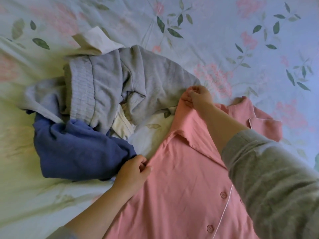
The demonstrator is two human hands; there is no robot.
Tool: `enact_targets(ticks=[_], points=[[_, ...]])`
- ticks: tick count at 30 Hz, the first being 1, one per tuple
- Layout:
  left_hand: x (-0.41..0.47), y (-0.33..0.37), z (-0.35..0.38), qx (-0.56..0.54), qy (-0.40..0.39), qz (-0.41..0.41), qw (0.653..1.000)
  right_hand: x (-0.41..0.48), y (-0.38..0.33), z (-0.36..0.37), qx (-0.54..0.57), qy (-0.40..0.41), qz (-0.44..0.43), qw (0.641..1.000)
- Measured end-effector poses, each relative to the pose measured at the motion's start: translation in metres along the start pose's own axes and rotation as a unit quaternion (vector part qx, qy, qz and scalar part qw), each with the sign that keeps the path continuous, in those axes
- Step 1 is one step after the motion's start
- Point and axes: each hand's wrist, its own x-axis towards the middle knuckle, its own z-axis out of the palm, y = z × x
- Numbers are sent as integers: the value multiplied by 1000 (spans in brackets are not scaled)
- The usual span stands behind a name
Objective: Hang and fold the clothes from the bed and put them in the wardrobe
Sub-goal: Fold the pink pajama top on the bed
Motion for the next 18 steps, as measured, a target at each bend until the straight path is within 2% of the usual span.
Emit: enact_targets(ticks=[5,8,11,14,18], points=[[-15,-20,-5,17,-57,-20,998,-52,16,-6,-127,54,-128,982],[-22,-34,-20,-7,-69,4,998,-103,37,3,-143,40,-170,974],[-33,-38,-28,-31,-79,-20,996,-162,68,5,-111,26,-163,980],[-59,-50,-28,-26,-105,-53,993,-216,105,3,-114,34,-98,988],[-100,-75,-27,78,-123,-54,988,-272,144,7,-119,-3,-11,993]])
